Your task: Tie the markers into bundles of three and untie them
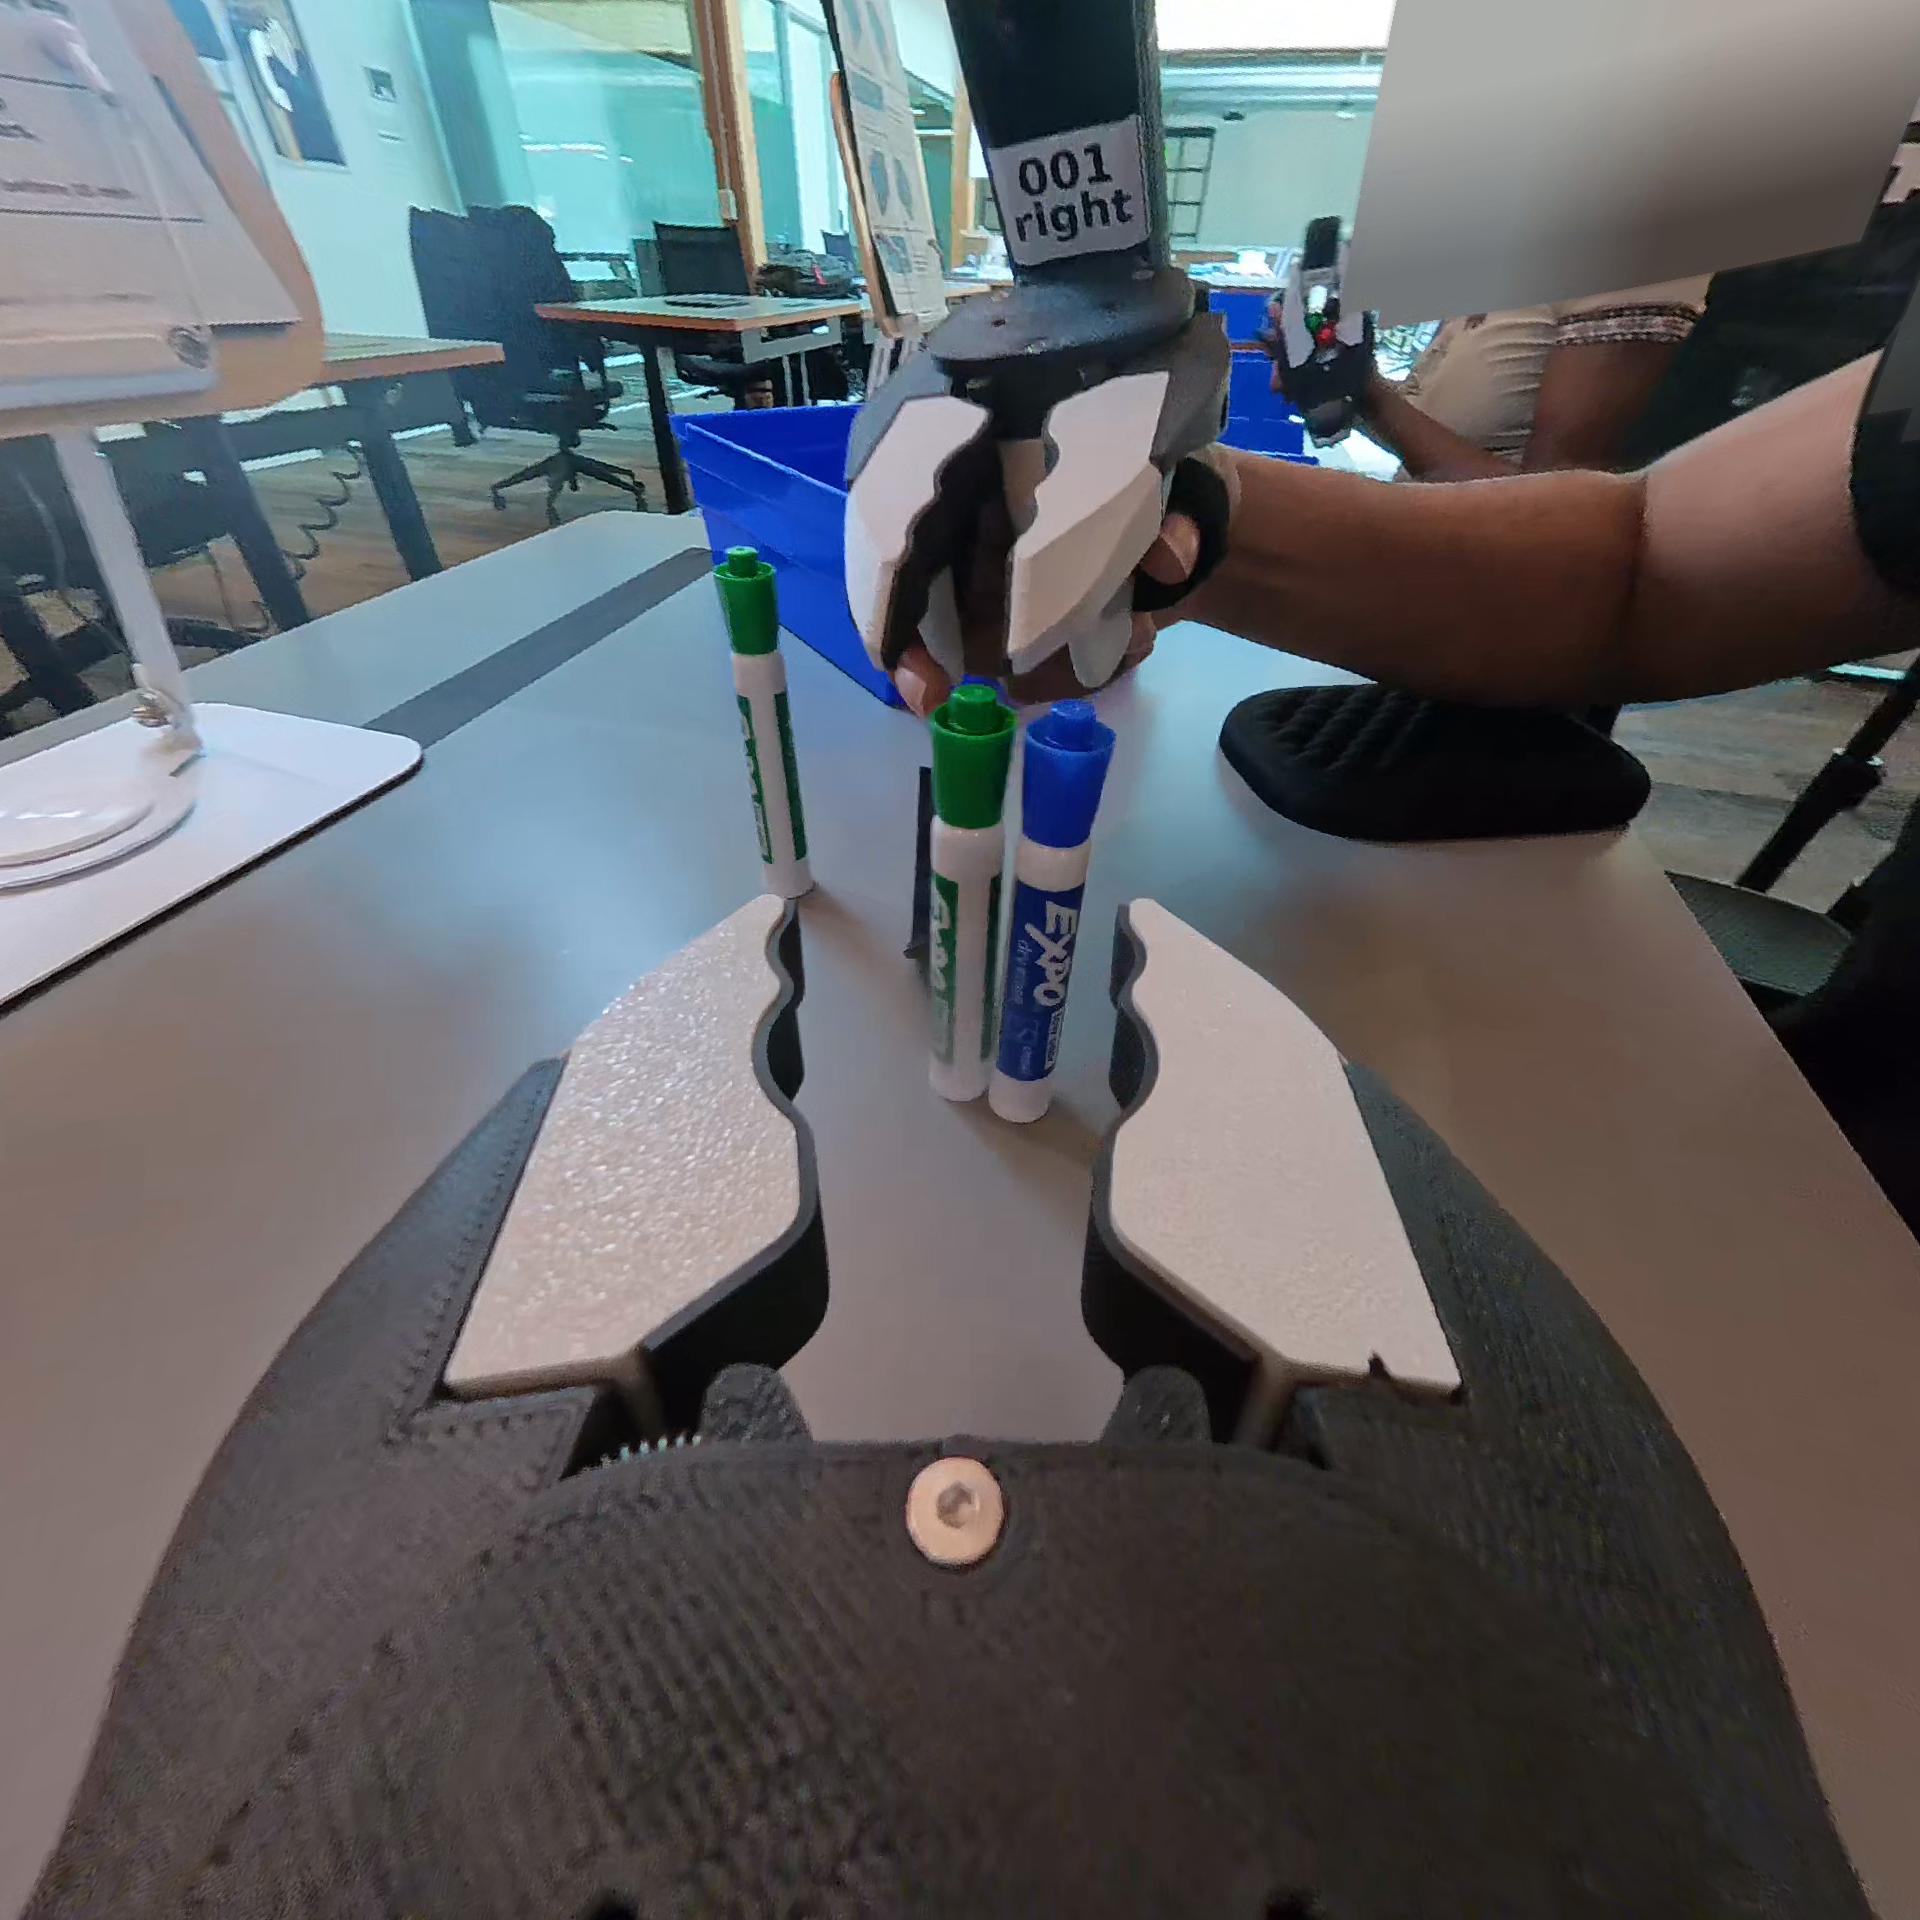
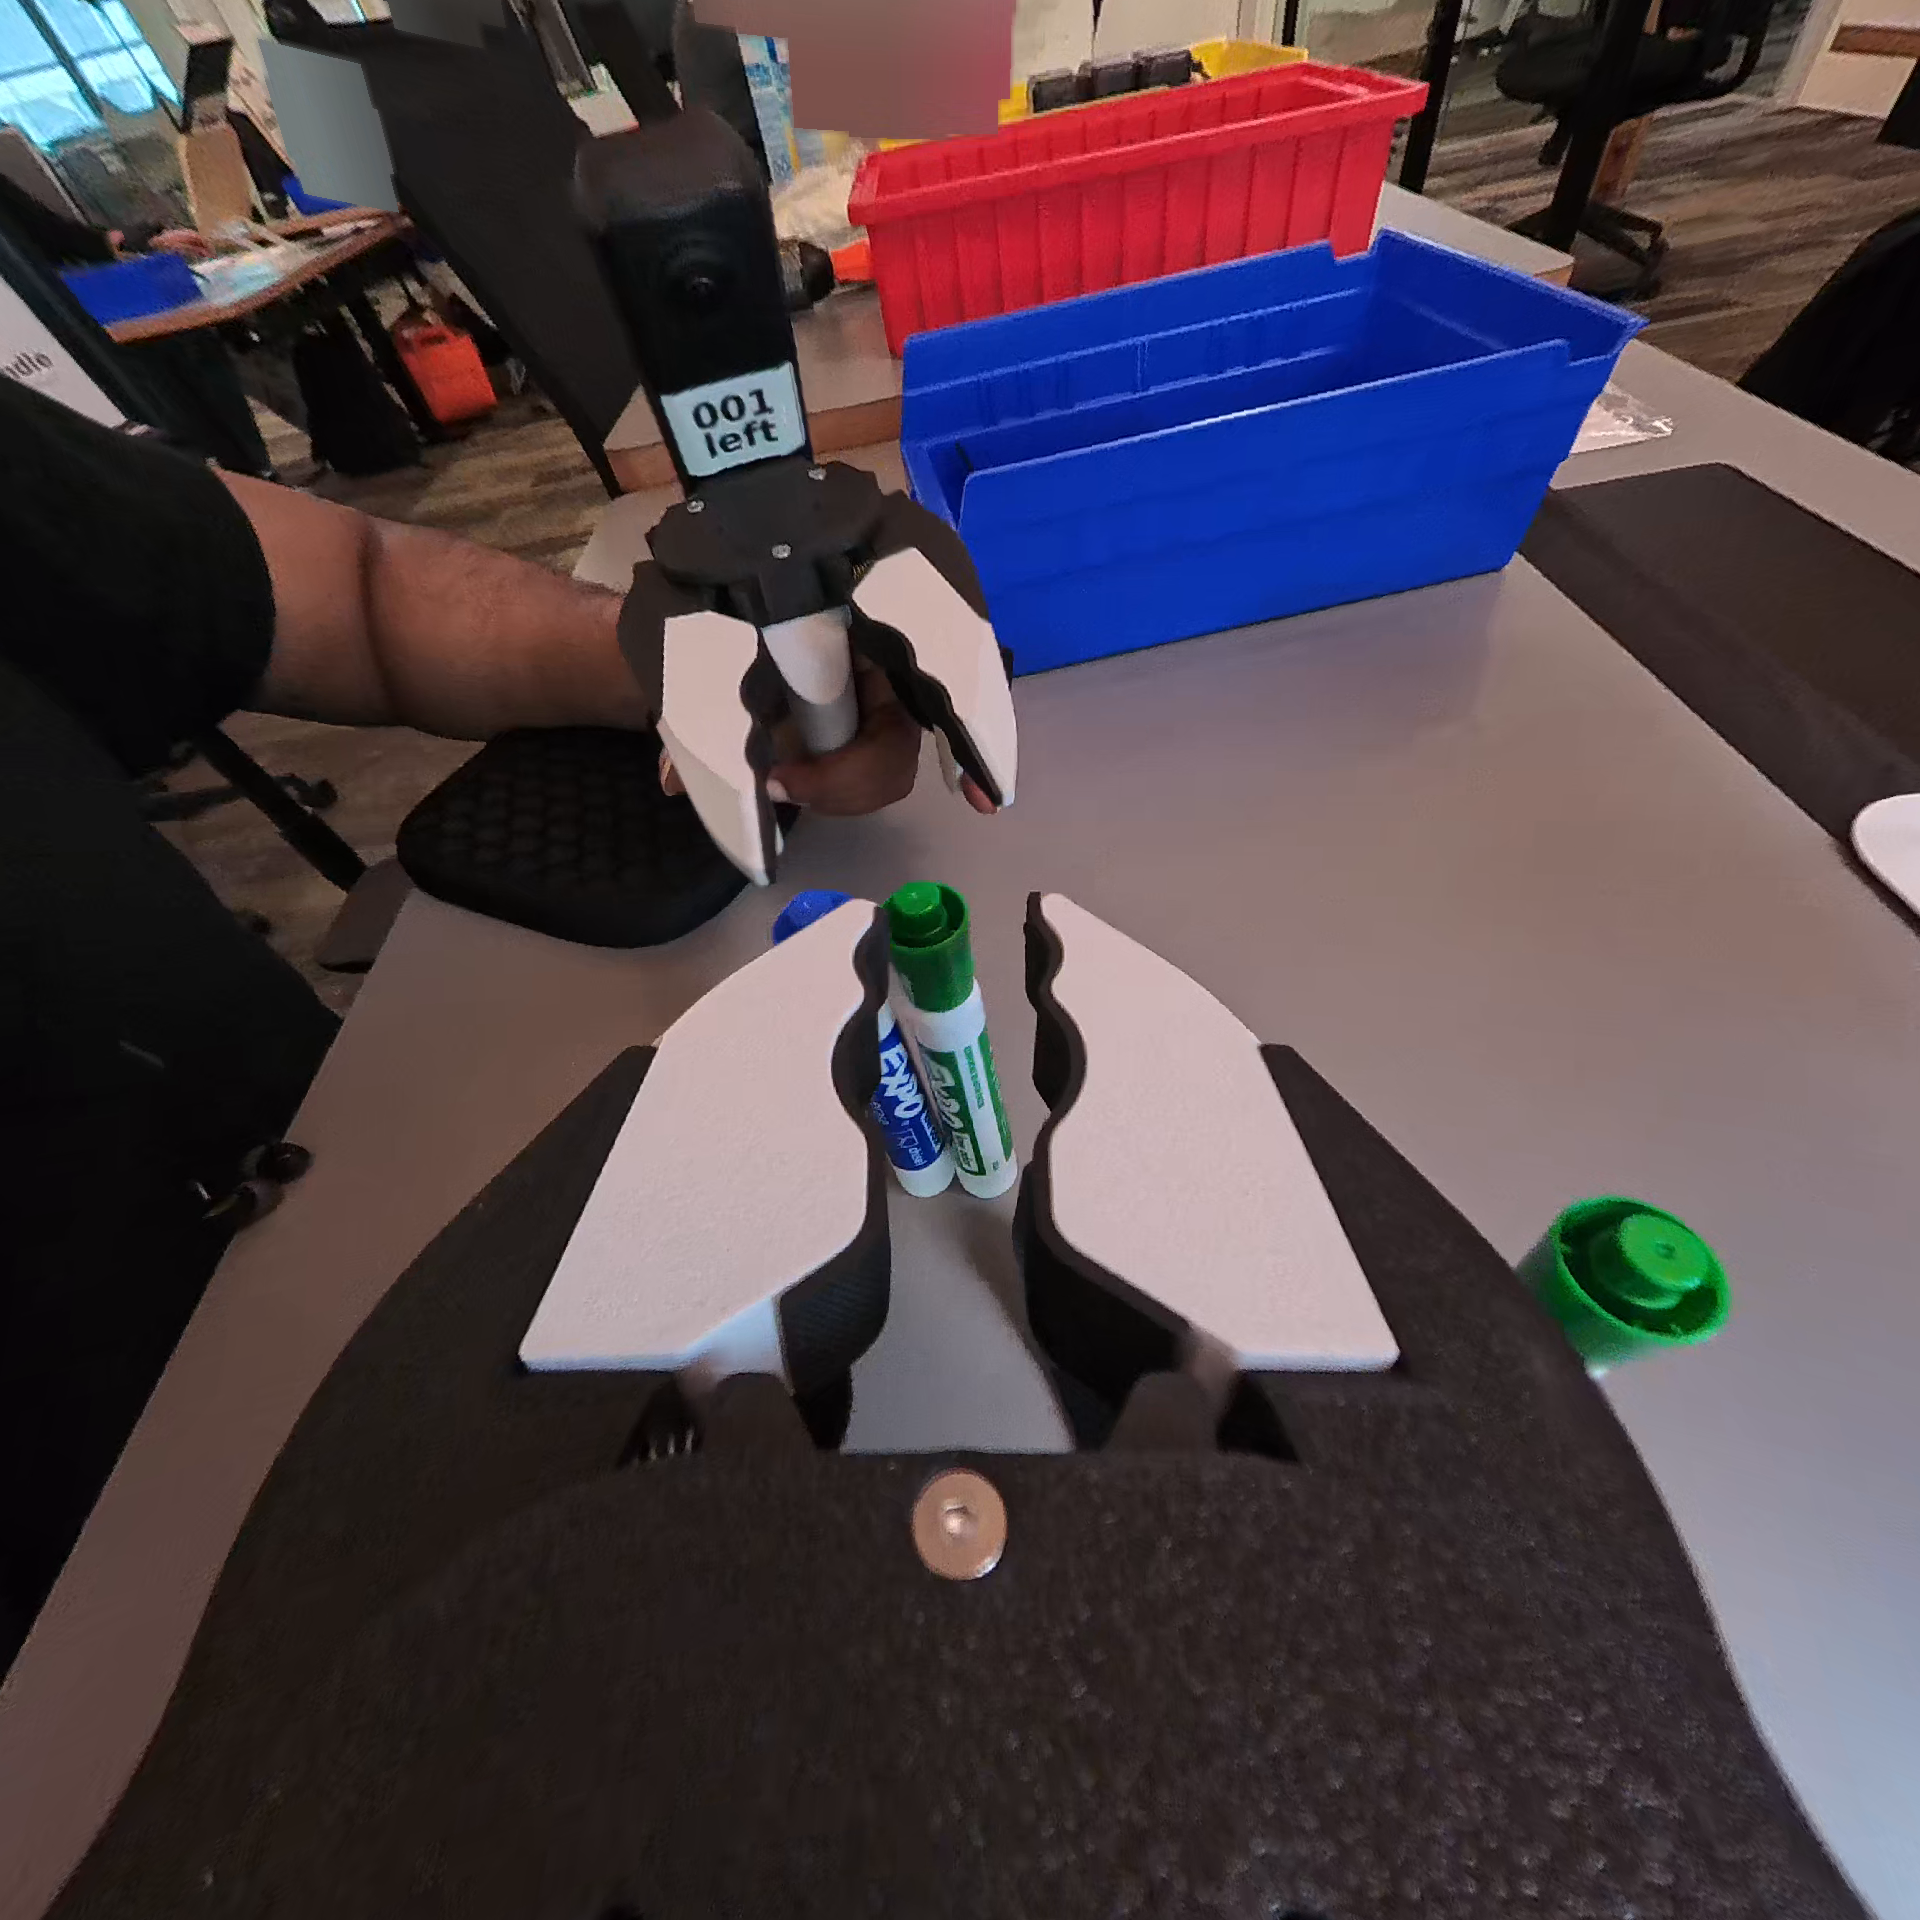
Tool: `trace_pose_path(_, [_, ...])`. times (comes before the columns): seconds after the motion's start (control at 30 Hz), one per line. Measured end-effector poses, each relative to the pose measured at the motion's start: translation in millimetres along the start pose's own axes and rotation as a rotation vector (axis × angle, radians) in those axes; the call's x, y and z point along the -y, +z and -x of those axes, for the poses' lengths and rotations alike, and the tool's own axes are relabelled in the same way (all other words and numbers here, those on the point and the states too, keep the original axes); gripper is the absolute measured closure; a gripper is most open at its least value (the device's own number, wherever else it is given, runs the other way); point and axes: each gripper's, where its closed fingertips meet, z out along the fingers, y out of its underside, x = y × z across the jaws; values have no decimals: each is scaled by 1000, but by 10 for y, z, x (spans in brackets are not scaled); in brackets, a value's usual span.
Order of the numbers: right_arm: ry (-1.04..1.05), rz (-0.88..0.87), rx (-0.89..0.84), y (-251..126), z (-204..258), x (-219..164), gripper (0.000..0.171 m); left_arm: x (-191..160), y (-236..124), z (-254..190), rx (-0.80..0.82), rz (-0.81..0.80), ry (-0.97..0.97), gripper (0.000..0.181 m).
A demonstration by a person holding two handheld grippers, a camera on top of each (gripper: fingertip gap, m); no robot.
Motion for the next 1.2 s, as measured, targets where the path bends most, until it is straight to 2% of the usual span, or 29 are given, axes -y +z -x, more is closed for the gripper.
trace_pose_path(0.27, [31,-32,-51,-279,-23,-117,144,-115,438,-163,-175,78,14,97])
trace_pose_path(0.37, [48,-62,-76,-375,-72,-176,145,-133,629,-185,-224,87,18,94])
trace_pose_path(0.53, [51,-77,-94,-454,-126,-196,145,-130,824,-191,-242,90,38,103])
trace_pose_path(0.8, [40,-80,-80,-462,-103,-208,145,-179,885,-217,-238,94,37,120])
trace_pose_path(1.2, [37,-87,-89,-491,-112,-209,146,-223,940,-294,-341,109,51,123])
